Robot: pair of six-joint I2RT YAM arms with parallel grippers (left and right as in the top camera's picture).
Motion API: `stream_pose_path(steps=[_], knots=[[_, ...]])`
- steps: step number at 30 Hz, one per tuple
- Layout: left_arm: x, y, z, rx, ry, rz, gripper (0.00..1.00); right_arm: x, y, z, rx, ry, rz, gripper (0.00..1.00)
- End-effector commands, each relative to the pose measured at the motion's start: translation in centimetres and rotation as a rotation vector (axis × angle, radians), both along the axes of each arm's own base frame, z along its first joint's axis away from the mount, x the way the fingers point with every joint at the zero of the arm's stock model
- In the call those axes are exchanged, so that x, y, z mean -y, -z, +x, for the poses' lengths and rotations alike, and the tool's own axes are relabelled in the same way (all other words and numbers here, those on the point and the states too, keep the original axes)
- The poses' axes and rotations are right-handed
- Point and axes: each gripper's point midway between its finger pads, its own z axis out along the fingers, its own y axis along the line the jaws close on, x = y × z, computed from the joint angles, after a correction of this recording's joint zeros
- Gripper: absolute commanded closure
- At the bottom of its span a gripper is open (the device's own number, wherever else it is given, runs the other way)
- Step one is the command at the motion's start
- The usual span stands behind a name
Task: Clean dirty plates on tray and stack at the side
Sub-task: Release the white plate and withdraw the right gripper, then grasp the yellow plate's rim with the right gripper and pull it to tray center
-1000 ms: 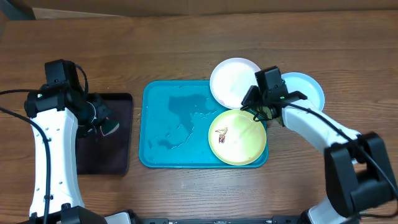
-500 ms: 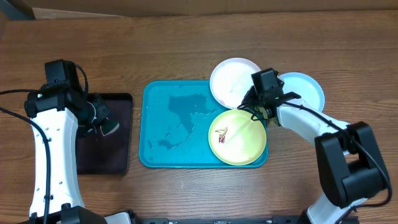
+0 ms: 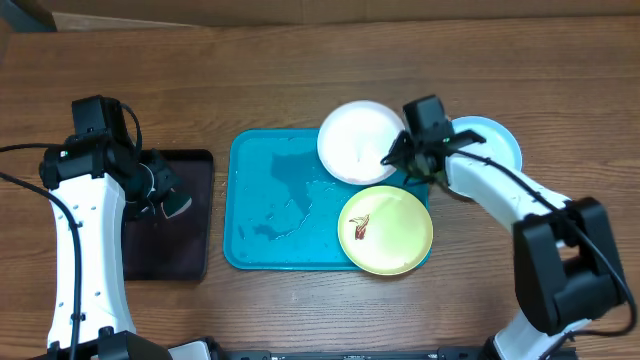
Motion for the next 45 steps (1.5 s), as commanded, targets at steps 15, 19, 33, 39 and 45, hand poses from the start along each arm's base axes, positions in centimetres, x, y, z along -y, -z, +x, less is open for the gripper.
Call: stream_pose_path(steps=[15,19,33,39,45], knots=[[0.2,-0.3,0.2,0.016,0.022,-0.002,0.96,20.3,-4.9,-4.8,-0.13,0.386,-0.089,0.96],[0.1,-0.3,0.3,0.021,0.022,0.0,0.95,20.7,-3.2,-5.7,-0.153,0.4,-0.087,0.96],[0.1,-0.3,0.3,0.017,0.022,-0.001,0.96,9.3,-4.4,-6.5,-0.088,-0.225,0.273,0.19],[0.2,-0.3,0.3,0.017,0.022,-0.002,0.96,5.2,-2.8,-9.5,-0.201,-0.404,0.112,0.21],[0.2,-0.2,0.0,0.006,0.022,-0.004,0.95,6.3,-1.5,-11.8,-0.33,-0.241,-0.198,0.22]])
